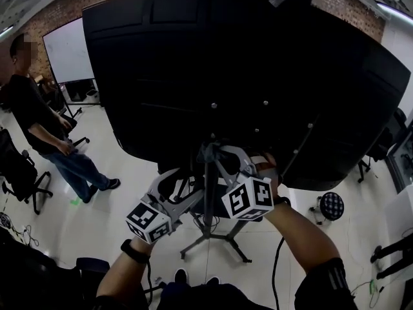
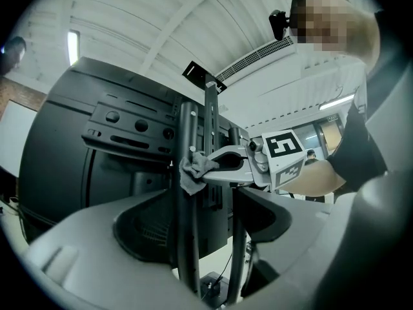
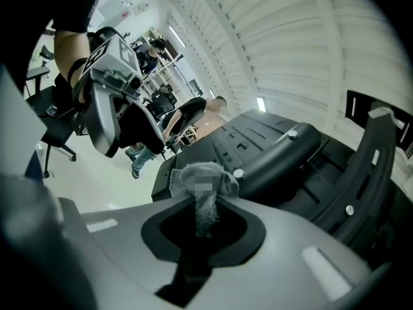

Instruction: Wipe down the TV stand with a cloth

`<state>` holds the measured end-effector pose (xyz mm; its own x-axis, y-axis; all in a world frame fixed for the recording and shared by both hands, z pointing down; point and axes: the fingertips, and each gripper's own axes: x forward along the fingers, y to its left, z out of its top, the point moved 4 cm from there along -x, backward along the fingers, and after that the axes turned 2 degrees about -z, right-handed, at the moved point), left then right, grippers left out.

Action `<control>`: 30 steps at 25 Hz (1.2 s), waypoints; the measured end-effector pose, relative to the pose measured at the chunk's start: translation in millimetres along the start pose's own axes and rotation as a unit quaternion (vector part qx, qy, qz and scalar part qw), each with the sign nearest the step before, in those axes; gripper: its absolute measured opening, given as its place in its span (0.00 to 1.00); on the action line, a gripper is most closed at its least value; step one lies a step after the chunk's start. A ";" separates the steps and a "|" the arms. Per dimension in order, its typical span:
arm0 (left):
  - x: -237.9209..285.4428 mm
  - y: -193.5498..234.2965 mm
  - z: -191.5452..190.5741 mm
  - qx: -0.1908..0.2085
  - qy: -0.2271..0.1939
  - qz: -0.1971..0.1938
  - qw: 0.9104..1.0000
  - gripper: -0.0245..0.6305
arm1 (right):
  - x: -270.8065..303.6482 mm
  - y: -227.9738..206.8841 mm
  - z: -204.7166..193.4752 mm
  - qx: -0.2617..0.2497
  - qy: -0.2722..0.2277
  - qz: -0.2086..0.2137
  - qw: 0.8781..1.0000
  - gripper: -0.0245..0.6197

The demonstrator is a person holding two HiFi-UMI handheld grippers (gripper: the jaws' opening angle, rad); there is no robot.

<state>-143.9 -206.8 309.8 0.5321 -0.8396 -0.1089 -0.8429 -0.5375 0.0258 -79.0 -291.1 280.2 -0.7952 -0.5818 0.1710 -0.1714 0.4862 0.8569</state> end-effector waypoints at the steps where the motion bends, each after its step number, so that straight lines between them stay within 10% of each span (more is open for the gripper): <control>1: 0.3 -1.0 -3.6 -0.001 0.003 0.000 1.000 0.55 | 0.8 2.7 -1.5 0.004 -0.001 0.001 1.000 0.10; 30: -17.4 25.2 -158.7 -0.074 0.100 -0.086 0.989 0.57 | 43.1 170.8 -76.2 0.081 0.116 0.046 0.989 0.10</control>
<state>-161.7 -218.1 470.0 0.6838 -0.7259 0.0735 -0.7258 -0.6665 0.1703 -98.3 -282.7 471.0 -0.6606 -0.6550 0.3667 -0.2109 0.6308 0.7468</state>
